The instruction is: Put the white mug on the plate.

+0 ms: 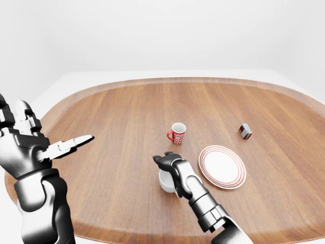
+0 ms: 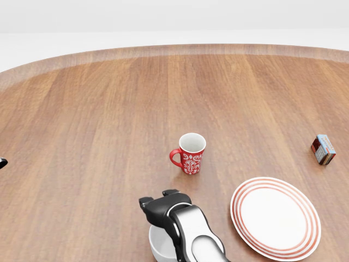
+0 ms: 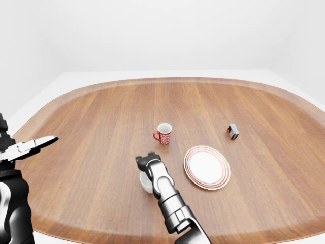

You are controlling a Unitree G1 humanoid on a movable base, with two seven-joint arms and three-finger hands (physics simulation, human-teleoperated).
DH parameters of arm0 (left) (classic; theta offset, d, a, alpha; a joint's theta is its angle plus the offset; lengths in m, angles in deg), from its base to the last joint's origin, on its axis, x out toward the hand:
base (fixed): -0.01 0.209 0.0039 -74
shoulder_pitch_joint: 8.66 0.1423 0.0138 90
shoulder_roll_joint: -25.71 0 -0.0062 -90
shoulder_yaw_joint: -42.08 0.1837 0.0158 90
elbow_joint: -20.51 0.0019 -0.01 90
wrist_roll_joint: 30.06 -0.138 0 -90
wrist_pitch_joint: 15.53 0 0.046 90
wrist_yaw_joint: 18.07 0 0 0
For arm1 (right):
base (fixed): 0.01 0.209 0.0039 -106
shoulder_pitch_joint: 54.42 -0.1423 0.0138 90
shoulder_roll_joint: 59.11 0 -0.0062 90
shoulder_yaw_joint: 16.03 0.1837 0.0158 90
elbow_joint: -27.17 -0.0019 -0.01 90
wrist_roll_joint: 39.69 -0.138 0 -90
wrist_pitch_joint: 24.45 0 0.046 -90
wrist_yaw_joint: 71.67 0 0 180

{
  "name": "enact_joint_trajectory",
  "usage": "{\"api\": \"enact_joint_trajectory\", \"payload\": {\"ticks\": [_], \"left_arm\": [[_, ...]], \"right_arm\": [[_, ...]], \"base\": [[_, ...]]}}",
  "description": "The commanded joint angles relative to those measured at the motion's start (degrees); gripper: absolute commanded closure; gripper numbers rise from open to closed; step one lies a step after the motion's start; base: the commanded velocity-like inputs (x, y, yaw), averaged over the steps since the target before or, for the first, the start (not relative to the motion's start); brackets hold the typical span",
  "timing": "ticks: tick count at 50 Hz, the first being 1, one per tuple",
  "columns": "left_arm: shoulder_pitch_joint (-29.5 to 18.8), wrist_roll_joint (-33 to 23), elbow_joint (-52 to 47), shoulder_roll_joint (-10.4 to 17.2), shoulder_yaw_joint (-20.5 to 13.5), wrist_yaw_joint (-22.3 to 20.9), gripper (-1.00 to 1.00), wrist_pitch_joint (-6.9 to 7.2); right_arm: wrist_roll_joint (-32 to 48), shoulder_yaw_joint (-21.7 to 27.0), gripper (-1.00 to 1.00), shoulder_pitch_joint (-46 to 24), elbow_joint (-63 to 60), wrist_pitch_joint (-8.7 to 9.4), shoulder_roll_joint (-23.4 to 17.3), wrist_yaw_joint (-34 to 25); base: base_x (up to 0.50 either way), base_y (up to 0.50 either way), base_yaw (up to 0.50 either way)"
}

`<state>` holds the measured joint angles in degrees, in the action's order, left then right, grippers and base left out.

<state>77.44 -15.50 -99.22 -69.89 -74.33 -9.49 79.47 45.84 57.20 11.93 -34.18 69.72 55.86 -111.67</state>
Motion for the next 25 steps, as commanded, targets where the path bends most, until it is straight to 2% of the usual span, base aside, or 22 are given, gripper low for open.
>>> {"api": "enact_joint_trajectory", "payload": {"ticks": [1,25], "left_arm": [[-0.06,0.04,0.04,0.03,0.05,0.01,-1.0,0.0],[0.19,-0.11,0.22,-0.19,0.17,-0.1,-1.0,0.0]], "right_arm": [[-0.61,0.11,-1.0,-0.78,2.93,0.58,0.11,0.0],[-2.12,-0.04,-1.0,-1.26,9.76,0.58,0.31,0.0]], "base": [[0.0,0.0,0.0],[0.0,0.0,0.0]]}}
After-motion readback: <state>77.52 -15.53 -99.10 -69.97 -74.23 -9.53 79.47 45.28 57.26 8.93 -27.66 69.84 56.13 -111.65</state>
